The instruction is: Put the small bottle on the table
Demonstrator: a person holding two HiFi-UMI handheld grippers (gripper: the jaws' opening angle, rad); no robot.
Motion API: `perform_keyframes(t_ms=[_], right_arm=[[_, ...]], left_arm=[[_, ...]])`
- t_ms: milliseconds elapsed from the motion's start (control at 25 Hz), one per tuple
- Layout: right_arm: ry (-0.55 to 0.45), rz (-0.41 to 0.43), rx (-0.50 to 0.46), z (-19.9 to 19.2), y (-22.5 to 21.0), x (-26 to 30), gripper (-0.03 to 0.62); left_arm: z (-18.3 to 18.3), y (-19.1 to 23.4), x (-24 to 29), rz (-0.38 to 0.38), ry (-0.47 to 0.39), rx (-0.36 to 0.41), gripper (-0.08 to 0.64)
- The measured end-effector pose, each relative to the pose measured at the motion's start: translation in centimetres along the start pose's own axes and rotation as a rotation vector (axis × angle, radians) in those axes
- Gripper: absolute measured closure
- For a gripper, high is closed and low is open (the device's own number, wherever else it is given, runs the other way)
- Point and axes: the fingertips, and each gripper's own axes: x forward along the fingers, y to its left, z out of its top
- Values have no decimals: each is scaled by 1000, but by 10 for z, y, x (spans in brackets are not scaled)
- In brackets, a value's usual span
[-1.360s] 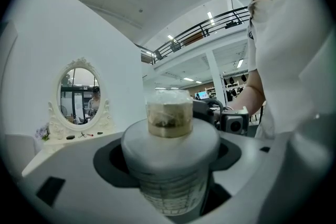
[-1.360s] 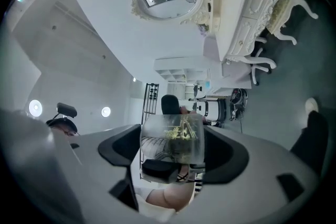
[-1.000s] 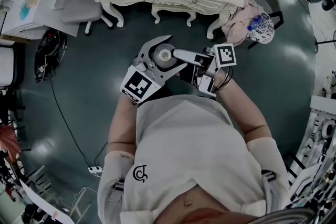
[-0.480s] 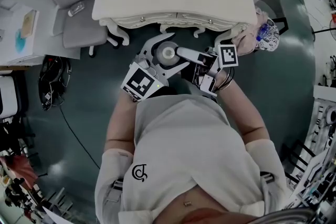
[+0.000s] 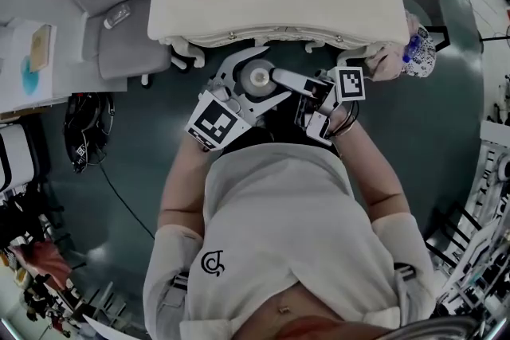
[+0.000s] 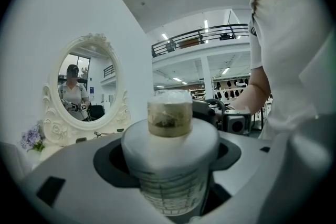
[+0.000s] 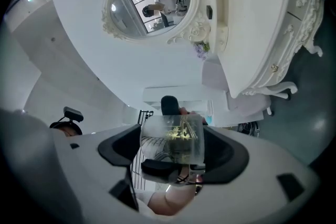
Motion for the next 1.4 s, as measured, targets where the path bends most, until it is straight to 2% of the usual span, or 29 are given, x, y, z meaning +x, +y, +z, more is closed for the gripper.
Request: perform_keyframes(t_ms=[240, 640, 880, 1080, 1400], right_arm=[[-8, 4, 17, 46, -17, 6, 227], [-1, 15, -7, 176, -18, 11, 227], [-1, 10, 10, 240, -35, 2, 227], [7, -5, 15, 273, -55, -4, 227], [-3, -35, 39, 298, -92, -12, 225]], left_arm=[[-14, 41, 24, 3, 17, -11, 207], [-9, 143, 104, 1, 22, 13, 207], [-24, 189, 151, -18, 40, 1, 207], [-43, 212, 176, -22, 33, -13, 207], [-78, 230, 196, -47, 33, -58, 208]])
